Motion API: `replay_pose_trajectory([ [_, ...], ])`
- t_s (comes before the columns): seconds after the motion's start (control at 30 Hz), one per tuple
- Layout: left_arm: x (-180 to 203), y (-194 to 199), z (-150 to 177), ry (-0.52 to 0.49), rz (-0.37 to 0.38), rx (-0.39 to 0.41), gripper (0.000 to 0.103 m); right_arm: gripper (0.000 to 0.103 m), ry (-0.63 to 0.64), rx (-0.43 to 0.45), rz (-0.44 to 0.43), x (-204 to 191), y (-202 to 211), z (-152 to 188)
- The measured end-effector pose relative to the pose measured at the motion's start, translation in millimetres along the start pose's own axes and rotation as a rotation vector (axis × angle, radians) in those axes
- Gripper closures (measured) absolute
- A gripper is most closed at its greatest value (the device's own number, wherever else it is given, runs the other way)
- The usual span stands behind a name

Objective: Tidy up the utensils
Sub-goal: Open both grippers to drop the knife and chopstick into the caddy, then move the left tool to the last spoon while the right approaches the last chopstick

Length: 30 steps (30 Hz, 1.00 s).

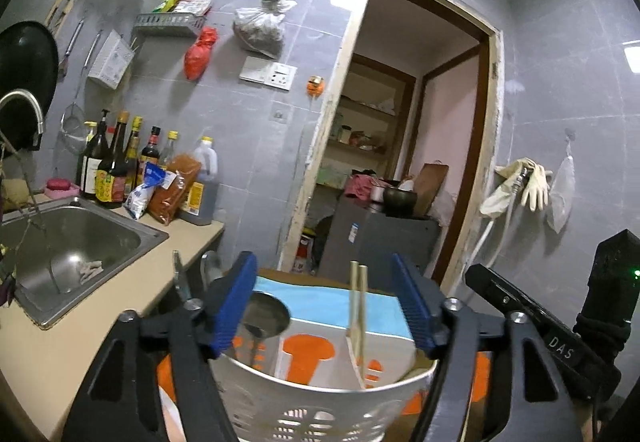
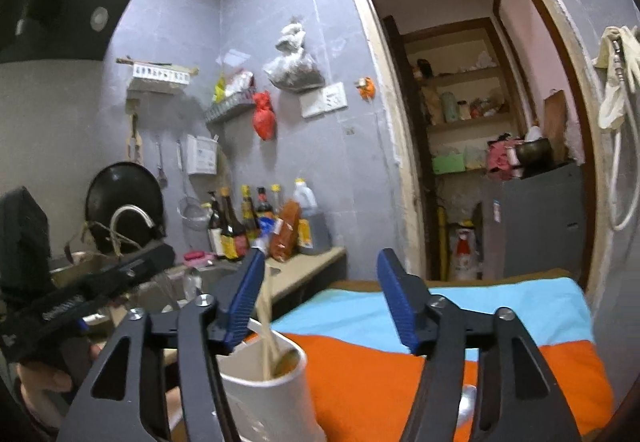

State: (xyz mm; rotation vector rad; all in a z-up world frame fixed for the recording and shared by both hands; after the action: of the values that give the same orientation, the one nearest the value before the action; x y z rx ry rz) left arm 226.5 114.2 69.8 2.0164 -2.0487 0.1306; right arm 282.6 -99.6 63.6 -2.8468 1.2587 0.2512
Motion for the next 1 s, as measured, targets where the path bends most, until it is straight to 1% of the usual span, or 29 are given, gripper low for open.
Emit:
replay_pose_trajectory([
  [0.03,3,0,0,-0.006,0.002,-0.004,0.028,0.03,-0.006,0.0,0.012,3,5,0],
  [0.07,7,1,0,-0.011,0.005,-0.007,0.027,0.026,-0.007,0.002,0.023,6,10,-1],
  [0.23,24,4,4,-0.047,0.006,-0.018,0.011,0.013,0.007,-0.006,0.085,18,31,-5],
  [0.3,31,5,5,-0.059,0.005,-0.022,0.009,0.001,0.01,-0.009,0.102,22,40,-6],
  [0.5,56,5,13,-0.116,0.002,-0.038,0.008,0.0,0.027,-0.016,0.151,35,67,-8],
  [0.63,71,4,20,-0.134,0.011,-0.051,0.007,0.0,0.031,-0.024,0.182,45,83,-9],
  [1.0,117,-1,42,-0.188,0.062,-0.091,0.007,0.0,0.049,-0.068,0.268,80,122,-2],
])
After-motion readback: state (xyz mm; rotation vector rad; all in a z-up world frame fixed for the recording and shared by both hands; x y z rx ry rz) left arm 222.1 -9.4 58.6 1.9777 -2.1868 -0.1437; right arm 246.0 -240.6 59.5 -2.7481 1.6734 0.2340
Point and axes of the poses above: each gripper's, at about its wrist camera, not at the fingertips, and y roughly against the way its jaws point, x to its right, z to its underside, the point moved 2 cm from there along -y, roughly the way its jaws point, and after that the axes turned 8 degrees about -z, right-handed, at the moved point
